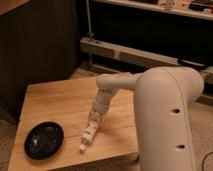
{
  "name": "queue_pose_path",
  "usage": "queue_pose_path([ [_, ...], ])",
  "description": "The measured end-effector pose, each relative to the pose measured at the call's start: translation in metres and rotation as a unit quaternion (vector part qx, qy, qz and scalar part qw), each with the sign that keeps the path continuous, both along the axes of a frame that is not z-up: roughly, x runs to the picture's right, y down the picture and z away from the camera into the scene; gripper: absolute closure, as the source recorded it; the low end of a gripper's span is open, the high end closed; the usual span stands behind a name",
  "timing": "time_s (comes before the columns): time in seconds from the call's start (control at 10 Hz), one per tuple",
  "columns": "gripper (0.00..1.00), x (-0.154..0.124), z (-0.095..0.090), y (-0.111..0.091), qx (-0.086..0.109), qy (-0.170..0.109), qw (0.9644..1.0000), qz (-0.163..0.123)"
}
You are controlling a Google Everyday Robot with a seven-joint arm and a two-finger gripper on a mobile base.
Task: Place the bottle in the ceramic bowl
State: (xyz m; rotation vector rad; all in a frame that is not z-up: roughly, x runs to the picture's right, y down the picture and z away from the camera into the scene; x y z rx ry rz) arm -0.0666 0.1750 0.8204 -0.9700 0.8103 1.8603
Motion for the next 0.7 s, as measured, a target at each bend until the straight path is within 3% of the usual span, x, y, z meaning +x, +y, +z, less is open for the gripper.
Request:
queue_pose_path([
  [0.2, 1.00, -0.009, -0.001, -0.003, 0.003, -0.003, 0.9992, -0.040],
  [0.4, 1.00, -0.016, -0.005, -0.008, 0.010, -0.015, 0.9981, -0.059],
  [0.7, 1.00, -0.015, -0.034, -0.039, 0.036, -0.046, 0.9975, -0.040],
])
